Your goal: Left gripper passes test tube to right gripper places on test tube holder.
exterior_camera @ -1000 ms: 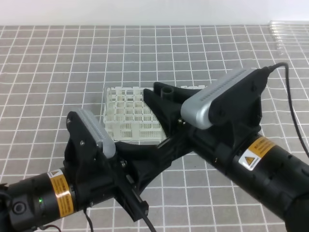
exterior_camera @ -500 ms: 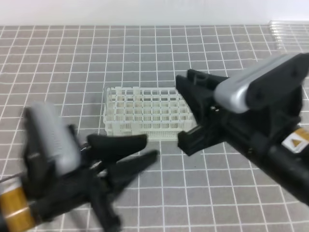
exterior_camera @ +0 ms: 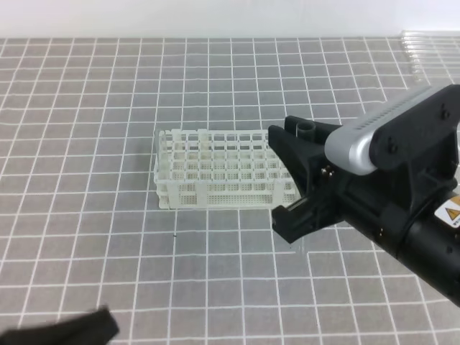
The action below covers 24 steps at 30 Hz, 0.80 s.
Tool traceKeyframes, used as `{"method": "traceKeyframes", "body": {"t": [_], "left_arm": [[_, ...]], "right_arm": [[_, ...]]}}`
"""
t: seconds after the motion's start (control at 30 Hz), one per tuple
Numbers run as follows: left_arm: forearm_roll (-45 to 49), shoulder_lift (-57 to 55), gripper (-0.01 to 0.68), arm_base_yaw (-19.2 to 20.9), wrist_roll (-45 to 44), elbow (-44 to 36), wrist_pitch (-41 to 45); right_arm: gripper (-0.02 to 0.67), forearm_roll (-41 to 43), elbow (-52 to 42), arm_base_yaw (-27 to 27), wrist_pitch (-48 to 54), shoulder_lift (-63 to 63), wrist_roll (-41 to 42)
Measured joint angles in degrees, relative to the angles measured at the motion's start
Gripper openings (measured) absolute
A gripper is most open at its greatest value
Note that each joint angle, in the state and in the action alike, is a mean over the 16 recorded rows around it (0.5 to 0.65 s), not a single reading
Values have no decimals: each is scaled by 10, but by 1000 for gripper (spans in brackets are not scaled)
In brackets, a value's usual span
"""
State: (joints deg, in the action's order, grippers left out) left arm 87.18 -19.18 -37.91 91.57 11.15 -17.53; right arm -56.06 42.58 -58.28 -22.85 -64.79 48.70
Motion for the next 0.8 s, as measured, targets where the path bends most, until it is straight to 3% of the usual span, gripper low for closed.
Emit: {"method": "traceKeyframes", "body": {"t": [0.33,0.8], "left_arm": [[31,69,0,0,49,-102,49],[37,72,-1,0,49,-116,87]], "right_arm": [[85,0,-1,0,5,0,1],[85,3,-1,0,9,-23,1]]}}
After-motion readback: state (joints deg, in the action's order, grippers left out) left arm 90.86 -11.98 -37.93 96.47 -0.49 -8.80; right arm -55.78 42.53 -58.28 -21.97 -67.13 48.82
